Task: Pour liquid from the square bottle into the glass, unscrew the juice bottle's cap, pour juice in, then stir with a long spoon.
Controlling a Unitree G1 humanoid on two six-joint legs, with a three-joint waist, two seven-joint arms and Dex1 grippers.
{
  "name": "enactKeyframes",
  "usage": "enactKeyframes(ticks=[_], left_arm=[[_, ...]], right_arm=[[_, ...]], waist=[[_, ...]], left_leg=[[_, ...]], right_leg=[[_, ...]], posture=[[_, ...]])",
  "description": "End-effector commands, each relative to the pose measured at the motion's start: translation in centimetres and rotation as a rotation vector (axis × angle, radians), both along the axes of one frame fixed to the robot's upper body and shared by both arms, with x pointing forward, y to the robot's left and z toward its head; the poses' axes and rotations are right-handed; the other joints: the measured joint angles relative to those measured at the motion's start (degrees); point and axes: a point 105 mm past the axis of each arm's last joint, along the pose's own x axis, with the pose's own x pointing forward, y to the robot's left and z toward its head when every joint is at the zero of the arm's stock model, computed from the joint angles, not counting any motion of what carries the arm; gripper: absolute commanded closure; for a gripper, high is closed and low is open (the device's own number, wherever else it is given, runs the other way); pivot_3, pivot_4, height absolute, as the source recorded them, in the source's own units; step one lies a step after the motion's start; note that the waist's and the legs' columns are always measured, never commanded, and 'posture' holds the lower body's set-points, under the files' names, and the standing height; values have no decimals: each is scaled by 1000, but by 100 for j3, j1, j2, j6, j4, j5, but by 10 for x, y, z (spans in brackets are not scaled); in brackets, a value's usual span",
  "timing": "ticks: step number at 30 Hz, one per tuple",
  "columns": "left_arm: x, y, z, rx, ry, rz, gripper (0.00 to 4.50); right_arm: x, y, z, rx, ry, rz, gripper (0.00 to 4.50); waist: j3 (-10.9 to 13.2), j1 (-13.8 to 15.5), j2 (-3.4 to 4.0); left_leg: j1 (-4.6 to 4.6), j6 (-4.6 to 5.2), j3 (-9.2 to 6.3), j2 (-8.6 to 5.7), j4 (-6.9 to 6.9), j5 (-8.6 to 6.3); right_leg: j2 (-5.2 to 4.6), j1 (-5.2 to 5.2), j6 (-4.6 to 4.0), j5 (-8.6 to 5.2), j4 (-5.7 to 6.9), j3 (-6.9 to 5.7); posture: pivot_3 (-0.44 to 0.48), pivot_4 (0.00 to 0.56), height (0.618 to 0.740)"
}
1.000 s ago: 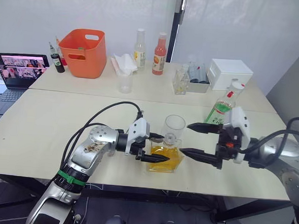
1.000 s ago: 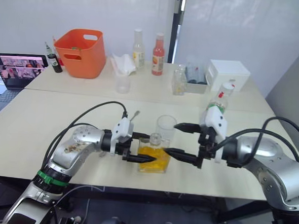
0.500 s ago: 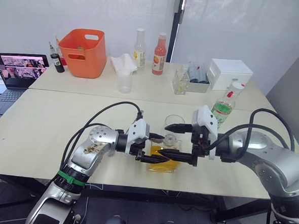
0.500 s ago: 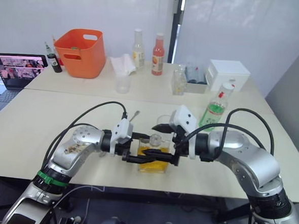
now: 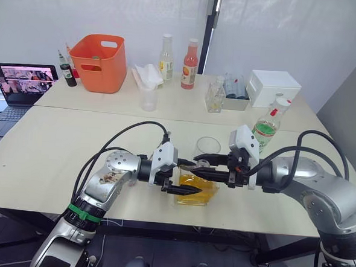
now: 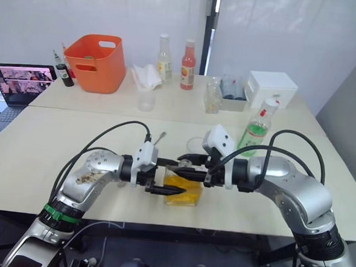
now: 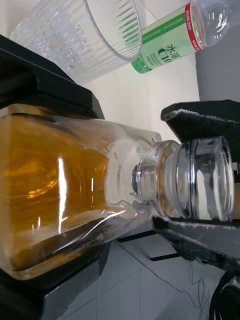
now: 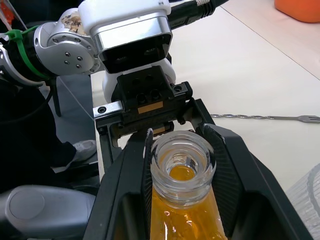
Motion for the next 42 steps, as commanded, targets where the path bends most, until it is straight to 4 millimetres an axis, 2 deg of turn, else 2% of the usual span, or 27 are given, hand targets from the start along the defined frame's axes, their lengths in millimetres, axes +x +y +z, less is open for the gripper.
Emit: enactKeyframes(ticks=[1,8,12,14,17,20,23,24,27,32,35,42], left_arm=[[-2,0,-5,29,1,-7,1714],[-1,-1,-6,30,6,-11,1714],[-1,-2,-7,29,9,-15,1714],[-2,-2,-7,27,8,-16,1714],[-2,-1,-7,24,7,-13,1714],[-2,2,-7,25,5,-10,1714],[-2,3,-7,27,4,-9,1714],[-2,4,-7,27,4,-8,1714],[-3,4,-8,27,4,-7,1714],[-4,6,-9,29,5,0,1714],[-1,6,-8,23,3,10,1714],[3,5,-4,14,-5,15,1714]], right_arm=[[-5,-4,33,99,-109,0,3420],[-6,-18,67,164,-190,-58,3420],[-2,-32,70,162,-197,-135,3420],[21,-60,54,151,-155,-329,3420],[50,-112,18,119,-118,-651,3420],[63,-150,-11,112,-103,-899,3420],[68,-188,-39,124,-103,-1168,3420],[68,-194,-46,124,-105,-1224,3420],[69,-204,-64,130,-99,-1373,3420],[70,-209,-91,120,-68,-1530,3420],[71,-214,-99,114,-68,-1593,3420],[73,-218,-110,95,-72,-1624,3420]], waist=[[0,0,0],[-1,2,3],[-1,3,3],[-1,8,3],[-3,15,1],[-9,0,13],[-21,-13,38],[-21,-15,39],[-23,-23,42],[-25,-56,45],[-25,-61,46],[-26,-66,47]], left_leg=[[-1,0,0,0,0,0],[1,0,-1,2,0,0],[0,1,1,1,0,0],[0,1,0,0,0,0],[2,2,0,-2,2,-1],[0,2,8,-5,1,-1],[1,2,12,-3,-4,-1],[3,2,13,-2,-5,-1],[2,2,14,-2,-4,-1],[3,2,14,-1,-5,-1],[4,2,14,-2,-5,-1],[6,2,13,-2,-6,-1]], right_leg=[[0,-1,0,0,0,0],[1,2,0,0,-1,-1],[-1,2,0,0,-1,0],[-1,3,0,0,-1,-1],[-3,10,1,0,-5,-2],[-4,1,1,1,-1,5],[-1,-4,1,1,0,11],[1,-2,2,0,-1,11],[1,-2,2,1,-1,12],[3,-2,2,1,-1,12],[2,0,2,1,-2,13],[3,3,2,0,-3,12]], posture=[[0,150,715],[0,150,715],[0,150,715],[0,150,715],[0,150,715],[0,150,715],[0,150,715],[0,150,715],[0,150,715],[0,150,715],[0,150,715],[0,150,715]])
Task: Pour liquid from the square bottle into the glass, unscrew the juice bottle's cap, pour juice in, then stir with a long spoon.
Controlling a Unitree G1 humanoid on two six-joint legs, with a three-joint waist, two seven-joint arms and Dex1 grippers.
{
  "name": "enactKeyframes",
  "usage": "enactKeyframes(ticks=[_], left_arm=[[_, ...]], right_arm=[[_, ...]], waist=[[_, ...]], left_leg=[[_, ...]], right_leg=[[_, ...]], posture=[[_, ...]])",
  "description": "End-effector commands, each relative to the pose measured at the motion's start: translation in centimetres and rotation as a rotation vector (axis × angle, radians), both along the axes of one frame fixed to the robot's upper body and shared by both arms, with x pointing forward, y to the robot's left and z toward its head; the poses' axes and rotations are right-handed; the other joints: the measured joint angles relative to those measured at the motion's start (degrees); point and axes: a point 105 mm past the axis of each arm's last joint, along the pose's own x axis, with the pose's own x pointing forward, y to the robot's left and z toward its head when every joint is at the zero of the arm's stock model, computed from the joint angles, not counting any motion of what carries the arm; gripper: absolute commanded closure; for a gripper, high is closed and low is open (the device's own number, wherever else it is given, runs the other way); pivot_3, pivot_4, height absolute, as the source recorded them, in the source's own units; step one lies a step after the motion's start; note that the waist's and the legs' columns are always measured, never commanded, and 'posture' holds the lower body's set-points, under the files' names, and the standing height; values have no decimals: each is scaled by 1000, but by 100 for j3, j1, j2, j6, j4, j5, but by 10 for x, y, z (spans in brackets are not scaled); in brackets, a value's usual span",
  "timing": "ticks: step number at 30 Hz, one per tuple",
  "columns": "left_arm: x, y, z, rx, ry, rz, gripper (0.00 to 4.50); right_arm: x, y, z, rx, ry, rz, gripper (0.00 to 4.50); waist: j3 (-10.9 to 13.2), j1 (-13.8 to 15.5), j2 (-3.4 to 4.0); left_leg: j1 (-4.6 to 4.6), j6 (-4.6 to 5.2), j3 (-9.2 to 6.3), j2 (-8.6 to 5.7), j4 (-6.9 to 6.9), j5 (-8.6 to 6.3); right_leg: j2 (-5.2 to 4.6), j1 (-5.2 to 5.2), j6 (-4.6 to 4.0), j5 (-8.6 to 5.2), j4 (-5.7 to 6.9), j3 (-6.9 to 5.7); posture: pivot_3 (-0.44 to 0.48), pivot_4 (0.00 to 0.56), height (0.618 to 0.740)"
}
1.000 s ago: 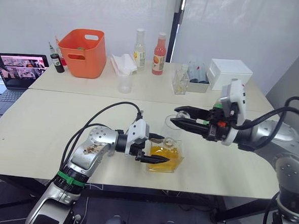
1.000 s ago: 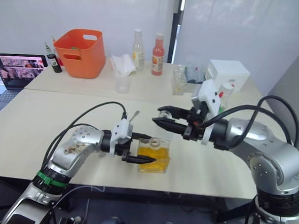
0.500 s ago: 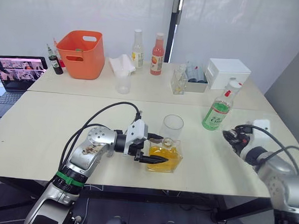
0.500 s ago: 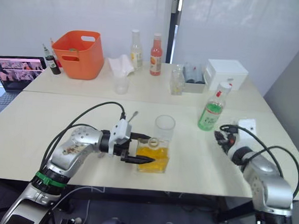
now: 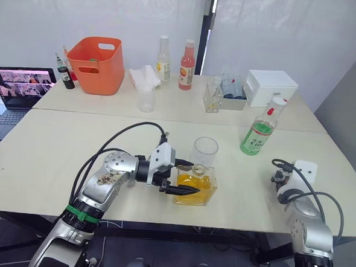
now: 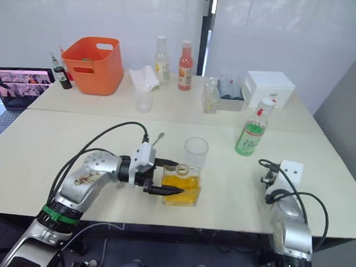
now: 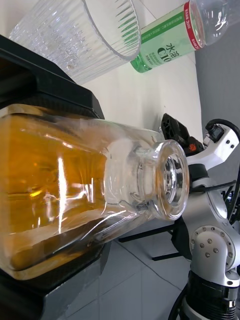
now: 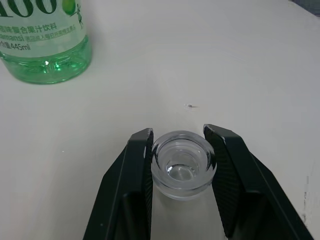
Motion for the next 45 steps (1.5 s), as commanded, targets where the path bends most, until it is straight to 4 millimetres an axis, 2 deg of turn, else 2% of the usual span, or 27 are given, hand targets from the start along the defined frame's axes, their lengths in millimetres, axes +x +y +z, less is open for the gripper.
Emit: enactKeyframes(ticks=[1,5,7,14,18,21,27,32,35,38,45], left_arm=[[2,1,-2,22,-2,5,1714],[4,2,-3,24,-2,9,1714],[4,2,-2,24,-3,10,1714],[6,1,1,23,-7,10,1714],[8,2,2,23,-9,12,1714],[5,2,1,13,-3,1,1714],[-3,1,3,-23,6,-32,1714],[-3,7,14,-74,2,-40,1714],[-3,14,22,-99,-4,-34,1714],[-4,21,28,-105,-7,-33,1714],[0,48,46,-126,-18,42,1714]], right_arm=[[0,-8,8,-17,-40,-27,3420],[1,-7,8,-9,-47,-20,3420],[2,-7,8,-1,-49,-15,2347],[4,-5,11,12,-63,-1,10],[1,-10,19,16,-104,-17,0],[-2,-13,36,9,-169,-7,0],[-13,-5,64,-3,-252,103,0],[-25,24,91,-59,-303,367,0],[-34,54,97,-68,-274,595,0],[-45,79,93,-55,-229,774,0],[-60,117,75,-31,-144,980,0]], waist=[[0,-1,0],[0,-5,0],[0,-6,0],[0,-13,1],[0,-13,1],[0,-15,1],[1,-21,2],[2,-55,5],[3,-84,7],[4,-90,7],[6,-75,7]], left_leg=[[1,0,0,0,0,0],[2,0,0,0,0,0],[4,0,0,1,0,0],[3,0,0,0,0,0],[2,0,0,0,0,0],[2,0,0,0,0,0],[1,0,-1,1,-1,0],[0,0,0,1,-6,0],[0,0,0,4,-11,0],[1,0,-1,8,-17,0],[-4,0,-1,8,-17,0]], right_leg=[[0,0,0,0,0,0],[0,2,0,0,0,0],[0,3,0,0,0,0],[0,2,0,0,1,0],[0,2,0,0,1,0],[0,1,0,0,1,0],[1,0,0,0,0,0],[0,-3,0,0,-1,2],[4,-7,0,0,-2,3],[9,-8,-1,-1,-4,4],[7,-12,0,-1,-7,3]], posture=[[0,150,715],[0,150,715],[0,150,715],[0,150,715],[0,150,715],[0,150,715],[0,150,715],[0,150,715],[0,150,715],[0,150,715],[0,150,715]])
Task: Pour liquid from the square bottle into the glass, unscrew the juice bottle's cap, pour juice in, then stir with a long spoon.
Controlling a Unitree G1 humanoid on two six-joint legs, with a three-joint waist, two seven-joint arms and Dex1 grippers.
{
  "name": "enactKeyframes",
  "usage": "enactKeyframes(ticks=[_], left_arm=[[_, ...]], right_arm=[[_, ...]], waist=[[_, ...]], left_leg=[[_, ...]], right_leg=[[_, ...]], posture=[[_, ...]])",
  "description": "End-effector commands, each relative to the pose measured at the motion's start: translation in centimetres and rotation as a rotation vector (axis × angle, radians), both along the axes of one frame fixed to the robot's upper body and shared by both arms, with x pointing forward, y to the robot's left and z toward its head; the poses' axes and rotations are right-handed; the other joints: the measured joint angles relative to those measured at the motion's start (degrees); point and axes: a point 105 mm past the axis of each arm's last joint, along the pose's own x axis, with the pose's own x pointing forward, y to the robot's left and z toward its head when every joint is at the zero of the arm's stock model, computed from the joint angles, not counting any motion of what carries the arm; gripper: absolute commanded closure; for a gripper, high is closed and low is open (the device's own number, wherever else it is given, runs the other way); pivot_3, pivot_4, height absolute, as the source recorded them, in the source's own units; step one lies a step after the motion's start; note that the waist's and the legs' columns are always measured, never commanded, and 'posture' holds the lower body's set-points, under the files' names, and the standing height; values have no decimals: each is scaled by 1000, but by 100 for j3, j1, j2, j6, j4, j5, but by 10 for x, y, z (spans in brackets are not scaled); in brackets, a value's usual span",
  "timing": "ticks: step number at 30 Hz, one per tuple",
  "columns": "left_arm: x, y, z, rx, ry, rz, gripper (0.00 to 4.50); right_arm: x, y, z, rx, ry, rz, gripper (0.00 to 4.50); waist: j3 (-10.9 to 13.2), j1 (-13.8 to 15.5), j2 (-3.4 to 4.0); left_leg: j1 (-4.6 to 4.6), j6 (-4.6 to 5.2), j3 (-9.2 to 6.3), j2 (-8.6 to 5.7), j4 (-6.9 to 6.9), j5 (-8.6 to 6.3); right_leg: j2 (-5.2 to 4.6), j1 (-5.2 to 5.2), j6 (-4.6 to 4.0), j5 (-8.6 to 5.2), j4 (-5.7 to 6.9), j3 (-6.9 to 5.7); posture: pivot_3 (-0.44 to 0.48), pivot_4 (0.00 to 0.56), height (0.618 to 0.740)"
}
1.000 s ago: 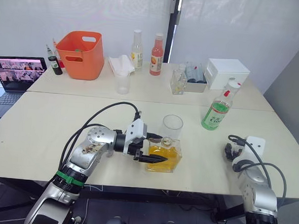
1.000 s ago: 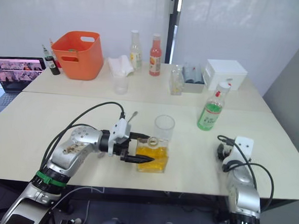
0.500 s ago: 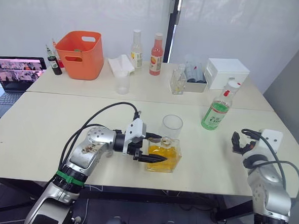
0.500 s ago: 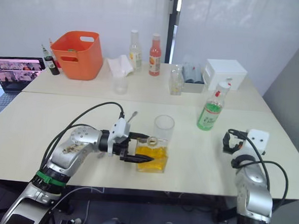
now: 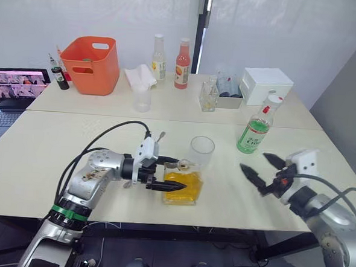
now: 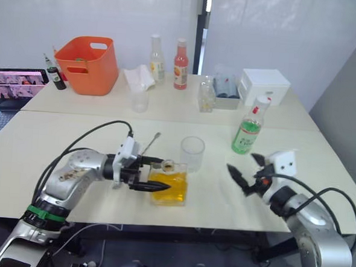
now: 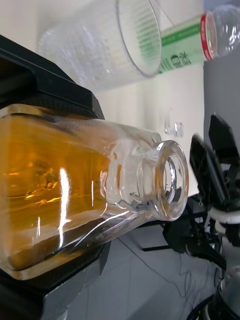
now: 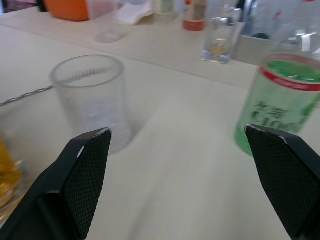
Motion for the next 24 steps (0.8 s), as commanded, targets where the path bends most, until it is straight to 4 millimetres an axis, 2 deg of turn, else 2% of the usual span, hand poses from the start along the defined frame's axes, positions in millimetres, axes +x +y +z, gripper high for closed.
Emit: enactKeyframes(ticks=[1,7,13,18,24], left_arm=[[-5,9,39,-88,-102,-4,1714],[7,33,48,-62,-140,117,1714],[26,44,58,-40,-200,210,1714],[50,40,67,-35,-278,278,1714],[90,26,74,-27,-402,339,1714]], right_arm=[[-5,15,7,-15,-20,76,0],[1,25,2,-4,-6,91,0],[5,31,2,0,0,113,0],[7,34,7,8,-16,119,0],[3,43,16,15,-40,169,0]], waist=[[0,1,0],[1,35,-1],[4,54,-4],[10,82,-14],[13,143,-19]], left_leg=[[0,0,0,0,0,0],[-1,0,0,-4,2,0],[-3,0,0,-5,2,0],[-4,0,0,-5,2,0],[-15,0,-2,-10,14,0]], right_leg=[[0,0,0,0,0,0],[-4,1,1,0,-1,-2],[-4,0,1,0,-1,-3],[-3,-1,0,0,-1,-4],[-4,-3,3,2,-2,-8]], posture=[[0,150,715],[0,150,715],[0,150,715],[0,150,715],[0,150,715]])
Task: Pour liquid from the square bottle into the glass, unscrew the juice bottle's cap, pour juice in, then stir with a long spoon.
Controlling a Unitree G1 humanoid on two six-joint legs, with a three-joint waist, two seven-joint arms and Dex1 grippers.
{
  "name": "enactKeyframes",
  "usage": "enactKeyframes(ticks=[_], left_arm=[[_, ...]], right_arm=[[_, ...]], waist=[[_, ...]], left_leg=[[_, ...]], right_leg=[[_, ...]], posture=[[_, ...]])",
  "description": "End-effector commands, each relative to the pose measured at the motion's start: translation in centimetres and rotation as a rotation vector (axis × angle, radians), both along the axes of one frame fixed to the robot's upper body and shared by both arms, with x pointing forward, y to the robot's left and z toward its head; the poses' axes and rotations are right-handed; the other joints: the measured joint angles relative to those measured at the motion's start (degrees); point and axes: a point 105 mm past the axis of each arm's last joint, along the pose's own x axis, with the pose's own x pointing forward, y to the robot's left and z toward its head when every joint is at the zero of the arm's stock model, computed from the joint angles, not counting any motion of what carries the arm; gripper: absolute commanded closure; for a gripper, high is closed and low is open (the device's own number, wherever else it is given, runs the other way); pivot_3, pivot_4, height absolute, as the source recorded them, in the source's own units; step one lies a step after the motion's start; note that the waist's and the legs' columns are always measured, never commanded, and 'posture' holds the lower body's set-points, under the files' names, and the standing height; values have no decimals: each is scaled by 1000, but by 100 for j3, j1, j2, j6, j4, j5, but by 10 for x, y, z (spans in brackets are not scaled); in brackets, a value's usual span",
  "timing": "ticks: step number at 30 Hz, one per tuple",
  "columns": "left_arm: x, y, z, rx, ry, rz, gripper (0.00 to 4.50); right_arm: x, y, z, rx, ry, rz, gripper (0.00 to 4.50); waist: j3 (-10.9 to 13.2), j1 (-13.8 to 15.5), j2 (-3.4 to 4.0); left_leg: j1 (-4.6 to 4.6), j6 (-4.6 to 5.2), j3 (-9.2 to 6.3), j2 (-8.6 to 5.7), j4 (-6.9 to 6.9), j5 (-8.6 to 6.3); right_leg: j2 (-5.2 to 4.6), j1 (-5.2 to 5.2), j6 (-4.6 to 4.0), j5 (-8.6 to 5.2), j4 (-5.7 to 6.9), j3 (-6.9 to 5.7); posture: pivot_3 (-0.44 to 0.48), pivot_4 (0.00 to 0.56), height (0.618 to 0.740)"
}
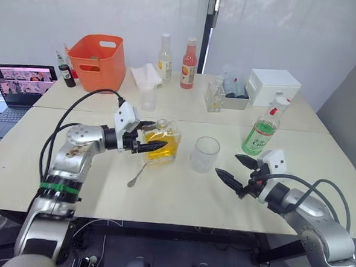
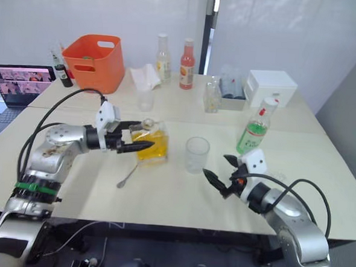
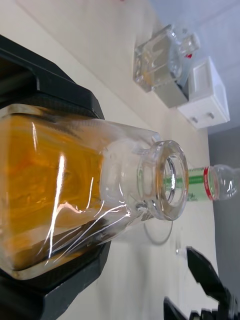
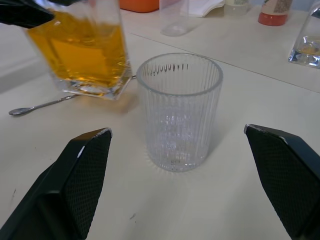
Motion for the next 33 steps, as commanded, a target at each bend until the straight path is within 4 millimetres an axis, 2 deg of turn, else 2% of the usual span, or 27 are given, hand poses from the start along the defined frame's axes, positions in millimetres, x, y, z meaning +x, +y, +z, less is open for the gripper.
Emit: enactKeyframes(ticks=[1,3,5,9,15,33], left_arm=[[15,-7,31,5,-195,19,1714],[20,-12,32,9,-217,16,1714],[25,-27,35,36,-292,-4,1714],[32,-45,40,52,-382,-10,1714],[32,-72,46,111,-574,-20,1714],[29,-98,48,293,-944,1,1714]], right_arm=[[-6,7,16,5,-56,43,0],[-7,8,17,3,-57,47,0],[-9,8,21,2,-67,48,0],[-10,10,27,8,-85,44,0],[-15,14,33,30,-105,29,0],[-20,20,36,78,-92,13,0]], waist=[[1,0,-1],[1,-1,-1],[1,-1,-2],[3,4,-4],[4,5,-6],[5,8,-7]], left_leg=[[-6,2,0,0,3,-1],[-14,3,-1,0,6,-2],[-22,7,-3,1,10,-4],[-40,10,-9,-3,23,-6],[-43,12,-11,-5,27,-7],[-44,12,-11,-10,27,-7]], right_leg=[[0,-5,0,0,0,0],[1,-10,1,0,1,-2],[1,-15,1,1,1,-2],[-1,-20,5,2,0,-7],[-2,-20,9,5,-1,-7],[-6,-21,14,7,1,-7]], posture=[[0,150,715],[0,150,715],[0,150,715],[0,150,715],[0,150,715],[0,150,715]])
